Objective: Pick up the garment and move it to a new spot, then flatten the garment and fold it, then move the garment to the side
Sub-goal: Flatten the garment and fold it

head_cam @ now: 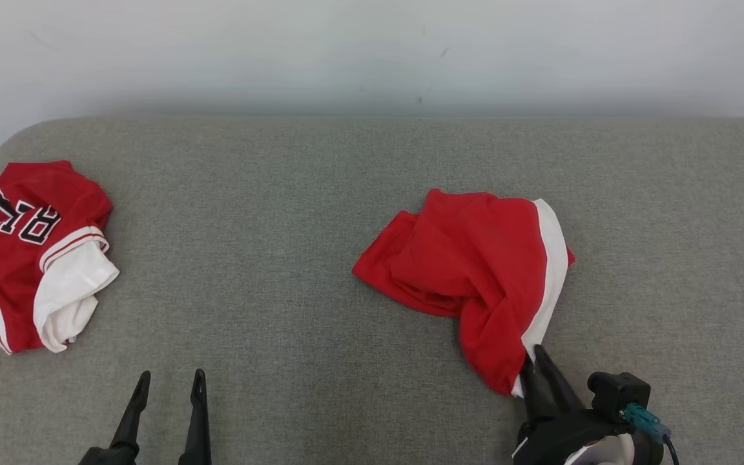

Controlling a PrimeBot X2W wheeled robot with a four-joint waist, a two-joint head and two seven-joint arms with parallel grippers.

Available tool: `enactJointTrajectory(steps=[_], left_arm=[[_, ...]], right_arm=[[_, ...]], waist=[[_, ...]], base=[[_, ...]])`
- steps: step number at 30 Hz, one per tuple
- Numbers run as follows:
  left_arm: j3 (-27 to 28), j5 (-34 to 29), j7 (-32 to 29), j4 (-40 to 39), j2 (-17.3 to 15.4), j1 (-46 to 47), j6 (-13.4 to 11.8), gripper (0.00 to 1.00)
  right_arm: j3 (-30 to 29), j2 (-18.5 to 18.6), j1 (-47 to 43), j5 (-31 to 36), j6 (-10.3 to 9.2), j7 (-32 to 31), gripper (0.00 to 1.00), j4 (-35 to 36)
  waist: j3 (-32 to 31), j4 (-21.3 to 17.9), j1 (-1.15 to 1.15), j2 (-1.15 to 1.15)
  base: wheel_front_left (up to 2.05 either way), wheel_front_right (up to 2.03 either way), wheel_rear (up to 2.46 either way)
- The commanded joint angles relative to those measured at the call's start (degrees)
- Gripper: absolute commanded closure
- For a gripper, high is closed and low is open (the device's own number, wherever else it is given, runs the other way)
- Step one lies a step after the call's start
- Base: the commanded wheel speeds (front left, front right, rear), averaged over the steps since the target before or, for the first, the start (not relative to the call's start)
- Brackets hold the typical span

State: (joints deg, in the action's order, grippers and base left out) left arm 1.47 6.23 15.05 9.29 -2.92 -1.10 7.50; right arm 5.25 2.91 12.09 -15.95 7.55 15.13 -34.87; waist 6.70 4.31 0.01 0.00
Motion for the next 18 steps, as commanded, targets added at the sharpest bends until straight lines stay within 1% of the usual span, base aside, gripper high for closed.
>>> enactJointTrajectory(steps=[1,4,10,15,16,17,18], left_arm=[[0.0,0.4,0.2,0.1,0.1,0.6,-0.1,0.0],[-0.1,0.7,0.2,0.1,0.1,0.7,-0.1,0.0],[-0.3,1.4,0.2,-0.1,0.1,0.9,-0.1,0.0],[-0.3,1.9,0.2,0.0,0.1,0.6,-0.3,0.0],[-0.4,2.0,0.2,0.0,0.1,0.5,-0.3,0.0],[-0.5,2.1,0.2,0.1,0.1,0.4,-0.3,0.0],[-0.7,2.1,0.2,0.2,0.1,0.3,-0.3,0.0]], right_arm=[[0.6,-0.1,0.4,-1.5,-0.12,0.0,1.0,-0.4],[1.5,0.0,0.9,-4.6,-0.12,0.0,1.0,-0.9],[2.1,-0.1,1.2,-6.6,-0.12,0.0,1.0,1.9],[2.1,0.0,0.4,-5.4,-0.12,0.0,1.0,2.9],[1.9,0.0,0.2,-5.2,-0.12,0.0,0.76,3.1],[1.2,0.0,-0.1,-4.9,-0.12,0.0,0.16,3.6],[0.7,0.0,-0.6,-4.7,-0.12,0.0,0.0,4.0]], waist=[[0.1,0.3,-0.01,0.0],[-0.1,0.6,-0.01,0.0],[0.0,0.6,-0.01,0.0],[0.1,0.2,-0.01,0.0],[0.1,0.2,-0.01,0.0],[0.0,0.1,-0.01,0.0],[-0.2,0.2,-0.01,0.0]], base=[[0.0,0.0,0.0],[0.0,0.0,0.0],[0.0,0.0,0.0],[0.0,0.0,0.0],[0.0,0.0,0.0],[0.0,0.0,0.0],[0.0,0.0,0.0]])
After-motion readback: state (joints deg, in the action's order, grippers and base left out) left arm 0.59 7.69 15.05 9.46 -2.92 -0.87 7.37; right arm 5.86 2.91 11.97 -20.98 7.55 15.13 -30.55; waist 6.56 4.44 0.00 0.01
